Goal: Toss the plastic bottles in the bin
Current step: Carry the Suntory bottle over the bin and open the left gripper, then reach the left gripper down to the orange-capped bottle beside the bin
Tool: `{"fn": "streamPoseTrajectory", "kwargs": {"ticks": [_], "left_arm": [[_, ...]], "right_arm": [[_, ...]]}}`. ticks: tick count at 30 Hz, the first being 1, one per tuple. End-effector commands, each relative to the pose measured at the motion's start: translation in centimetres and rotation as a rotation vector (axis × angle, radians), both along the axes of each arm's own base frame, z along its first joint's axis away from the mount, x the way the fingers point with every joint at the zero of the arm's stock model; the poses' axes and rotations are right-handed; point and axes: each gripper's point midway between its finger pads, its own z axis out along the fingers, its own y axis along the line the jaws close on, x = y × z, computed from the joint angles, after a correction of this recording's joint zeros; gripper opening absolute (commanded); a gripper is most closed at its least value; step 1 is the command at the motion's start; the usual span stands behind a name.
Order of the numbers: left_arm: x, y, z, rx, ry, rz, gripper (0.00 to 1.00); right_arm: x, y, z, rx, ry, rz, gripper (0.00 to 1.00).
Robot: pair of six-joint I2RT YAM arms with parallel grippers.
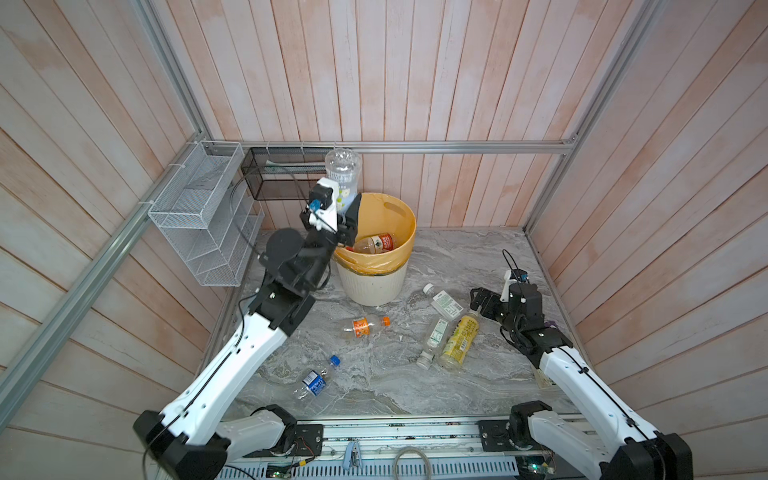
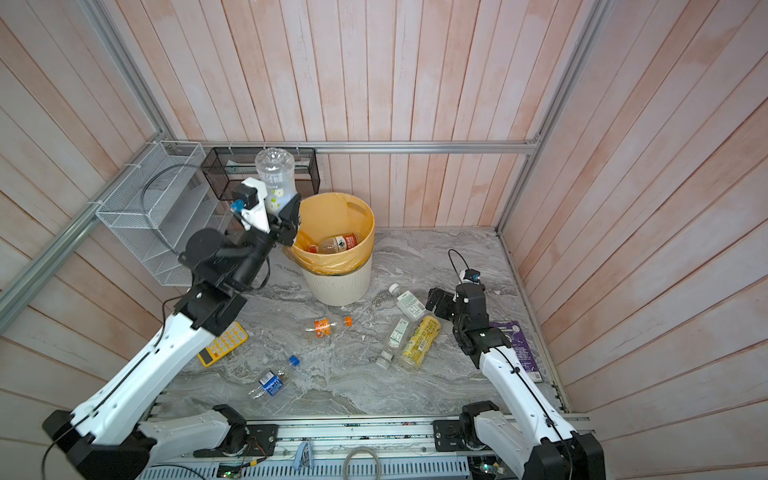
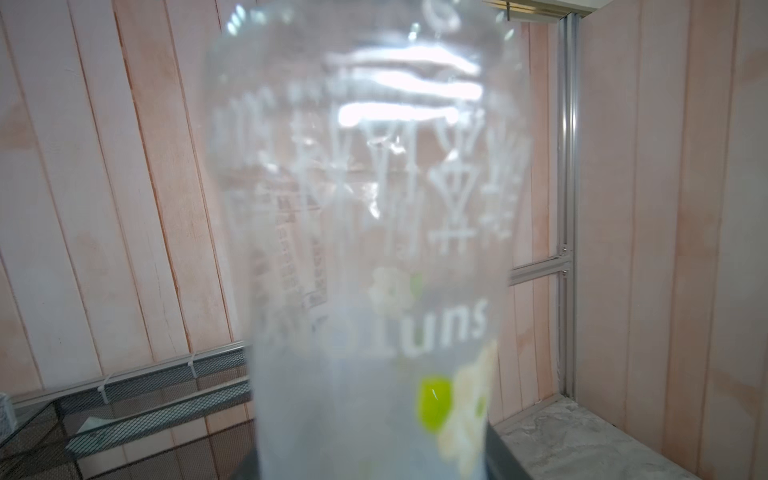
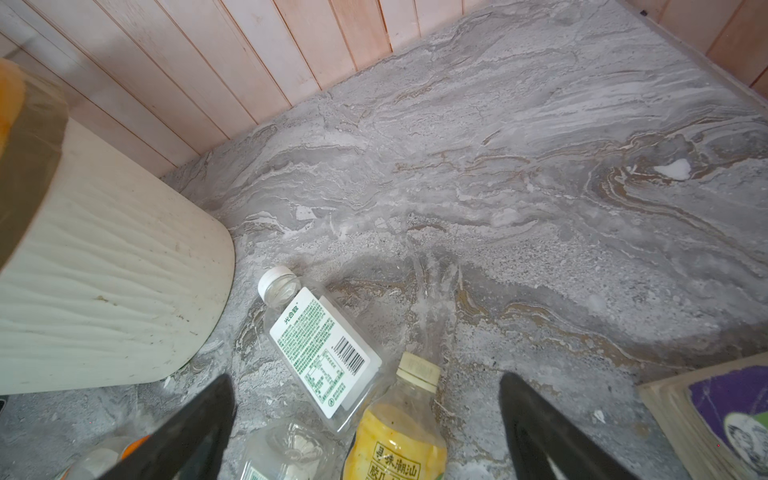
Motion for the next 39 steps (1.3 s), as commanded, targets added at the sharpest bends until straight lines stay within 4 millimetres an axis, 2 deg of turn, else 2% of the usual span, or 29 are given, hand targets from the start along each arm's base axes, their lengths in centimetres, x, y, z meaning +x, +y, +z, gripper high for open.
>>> {"fn": "streamPoseTrajectory", "kwargs": {"ticks": [1, 3, 5, 13, 19, 29, 35, 39], "left_arm": [[3.2, -3.5, -5.5, 0.024, 0.301, -0.175, 0.61], [3.9, -3.8, -6.3, 0.011, 0.327, -0.173, 0.88], [3.6, -3.5, -6.2, -0.008, 0.307, -0.170, 1.00], [0.8, -1.2, -4.1, -0.054, 0.214, -0.122, 1.00], [-1.7, -0.5, -5.4, -0.067, 0.205, -0.122, 1.00], [-4.5, -0.6, -13.0, -0.035, 0.350, -0.095, 1.00], [-5.3, -0.3, -19.6, -0.005, 0.513, -0.061, 1.00], [-5.7, -0.1, -24.4, 0.056, 0.628, -0.038, 1.00]], "right_arm": [[0.3, 0.3, 1.4, 0.012, -0.026, 0.013, 0.99], [0.1, -0.1, 1.4, -0.001, -0.022, 0.000, 0.99], [-0.1, -0.3, 1.4, -0.010, -0.020, -0.006, 0.99], [-0.1, -0.6, 1.1, -0.031, -0.008, -0.018, 0.99], [0.4, -0.5, 0.9, -0.044, 0.003, -0.012, 0.99], [1.6, 1.2, 0.1, -0.046, 0.038, 0.081, 1.00], [1.3, 2.6, -0.9, -0.010, 0.083, 0.101, 0.99], [1.1, 2.4, -1.8, -0.023, 0.115, 0.077, 0.98]]}}
